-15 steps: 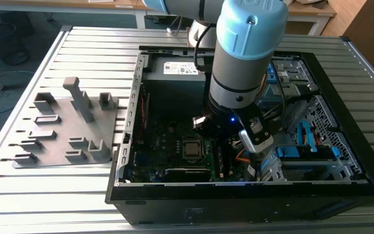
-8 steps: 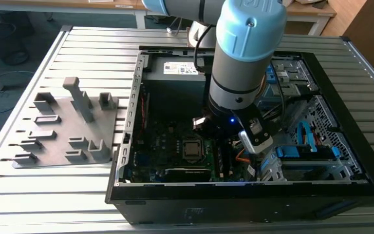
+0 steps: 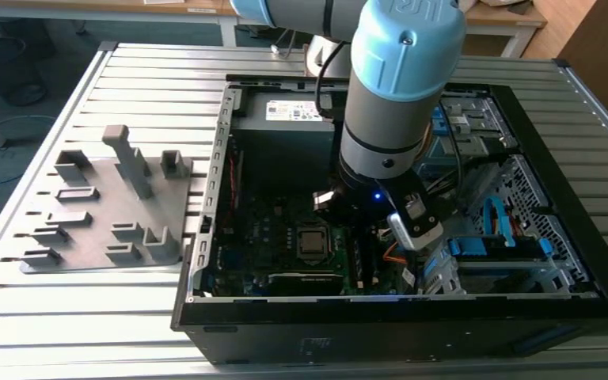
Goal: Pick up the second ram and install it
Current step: 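Insert the second ram into the second slot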
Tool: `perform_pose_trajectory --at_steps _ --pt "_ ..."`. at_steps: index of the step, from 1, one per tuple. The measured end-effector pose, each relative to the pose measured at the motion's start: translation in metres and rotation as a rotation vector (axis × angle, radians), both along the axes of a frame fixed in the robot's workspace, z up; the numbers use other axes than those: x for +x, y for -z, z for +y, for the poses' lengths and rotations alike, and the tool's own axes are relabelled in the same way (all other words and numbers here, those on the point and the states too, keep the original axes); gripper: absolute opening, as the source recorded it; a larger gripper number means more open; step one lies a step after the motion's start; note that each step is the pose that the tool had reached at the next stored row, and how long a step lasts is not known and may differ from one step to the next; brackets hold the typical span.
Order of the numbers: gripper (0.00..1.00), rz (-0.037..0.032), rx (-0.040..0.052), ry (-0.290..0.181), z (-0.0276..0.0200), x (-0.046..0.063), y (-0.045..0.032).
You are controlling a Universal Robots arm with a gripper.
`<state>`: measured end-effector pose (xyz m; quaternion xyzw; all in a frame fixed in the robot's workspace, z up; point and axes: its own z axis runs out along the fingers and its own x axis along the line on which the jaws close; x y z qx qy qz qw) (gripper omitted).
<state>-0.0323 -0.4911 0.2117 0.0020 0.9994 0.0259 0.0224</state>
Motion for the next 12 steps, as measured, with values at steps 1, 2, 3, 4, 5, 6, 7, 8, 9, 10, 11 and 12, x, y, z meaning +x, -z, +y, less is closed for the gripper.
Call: perform_pose_trajectory --at_steps 1,2,3,4,5,6,7,8,9,10,11,12 --pt "0.14 0.0000 0.0001 0.002 0.0000 0.0000 0.0000" --pt "0.14 0.0000 0.0001 0.004 0.0000 0.0000 0.0000" --pt "0.14 0.0000 0.0003 0.005 0.0000 0.0000 0.0000" --pt "0.14 0.0000 0.0004 0.007 0.0000 0.0000 0.0000" --pt "0.14 -0.0001 0.0005 0.009 0.0000 0.0000 0.0000" --pt "0.14 -0.0001 0.0006 0.012 0.0000 0.0000 0.0000" --pt "0.14 -0.0001 0.0006 0.017 0.0000 0.0000 0.0000" --pt "0.14 -0.0001 0.0005 0.021 0.0000 0.0000 0.0000" --pt "0.14 -0.0001 0.0005 0.025 0.0000 0.0000 -0.0001" --pt "0.14 -0.0001 0.0007 0.027 0.0000 0.0000 -0.0002" --pt "0.14 -0.0002 0.0020 0.028 0.0001 0.0000 -0.0004" --pt "0.14 -0.0002 0.0029 0.028 0.0001 0.0000 -0.0006"
